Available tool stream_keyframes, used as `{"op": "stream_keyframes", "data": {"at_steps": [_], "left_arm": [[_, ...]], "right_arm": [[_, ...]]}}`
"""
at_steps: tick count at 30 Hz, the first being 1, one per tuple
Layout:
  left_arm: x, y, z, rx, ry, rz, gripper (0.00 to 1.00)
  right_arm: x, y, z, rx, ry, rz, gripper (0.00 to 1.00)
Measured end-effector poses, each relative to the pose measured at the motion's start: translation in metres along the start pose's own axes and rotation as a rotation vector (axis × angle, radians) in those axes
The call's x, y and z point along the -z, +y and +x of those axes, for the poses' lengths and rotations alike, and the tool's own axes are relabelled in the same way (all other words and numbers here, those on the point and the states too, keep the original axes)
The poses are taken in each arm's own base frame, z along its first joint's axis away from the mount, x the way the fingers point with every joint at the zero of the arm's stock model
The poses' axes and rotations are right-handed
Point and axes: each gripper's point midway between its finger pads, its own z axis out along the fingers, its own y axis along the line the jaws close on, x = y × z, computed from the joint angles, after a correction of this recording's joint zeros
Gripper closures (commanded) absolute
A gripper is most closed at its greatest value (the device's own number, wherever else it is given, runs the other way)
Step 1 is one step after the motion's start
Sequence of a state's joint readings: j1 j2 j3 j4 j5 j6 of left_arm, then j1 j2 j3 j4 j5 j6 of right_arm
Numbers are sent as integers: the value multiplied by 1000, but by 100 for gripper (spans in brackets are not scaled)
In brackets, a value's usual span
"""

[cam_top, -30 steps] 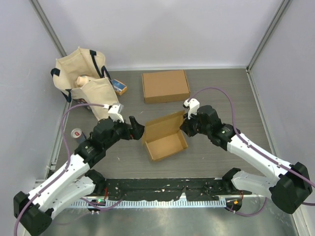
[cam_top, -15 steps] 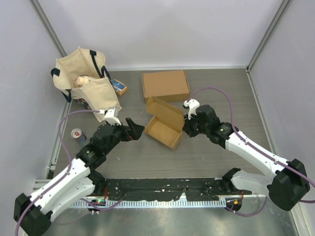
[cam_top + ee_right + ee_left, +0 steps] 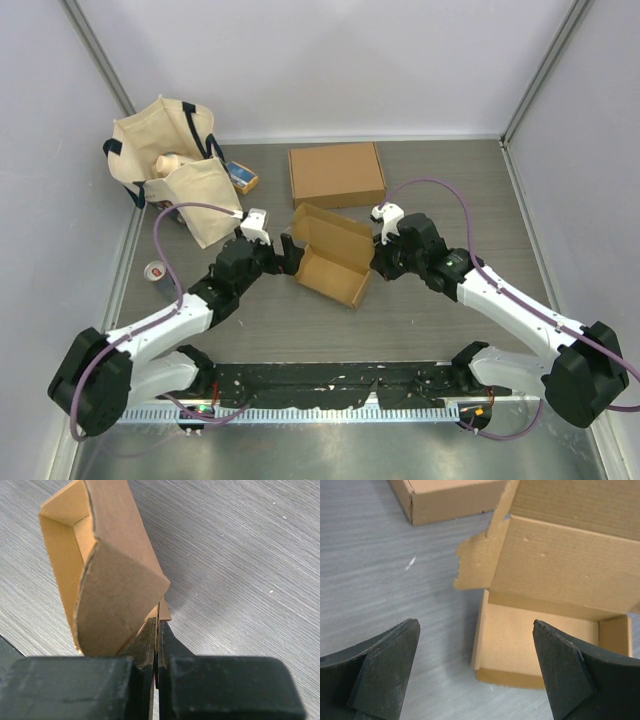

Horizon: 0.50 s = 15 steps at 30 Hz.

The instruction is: Fold the paper box

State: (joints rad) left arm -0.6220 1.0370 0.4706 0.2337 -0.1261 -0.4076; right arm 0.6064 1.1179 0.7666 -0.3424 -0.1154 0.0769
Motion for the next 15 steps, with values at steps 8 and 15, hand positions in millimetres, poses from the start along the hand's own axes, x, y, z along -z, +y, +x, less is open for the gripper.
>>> {"op": "stream_keyframes", "data": {"at_steps": [8,15], "left_arm": [[-41,30,-9,81,-76,134,7],[-75,-2,-2,195,-18,436,40]], "right_arm": [[0,4,2,-1,7,-22,98],[0,4,2,-1,8,-25,98]]}}
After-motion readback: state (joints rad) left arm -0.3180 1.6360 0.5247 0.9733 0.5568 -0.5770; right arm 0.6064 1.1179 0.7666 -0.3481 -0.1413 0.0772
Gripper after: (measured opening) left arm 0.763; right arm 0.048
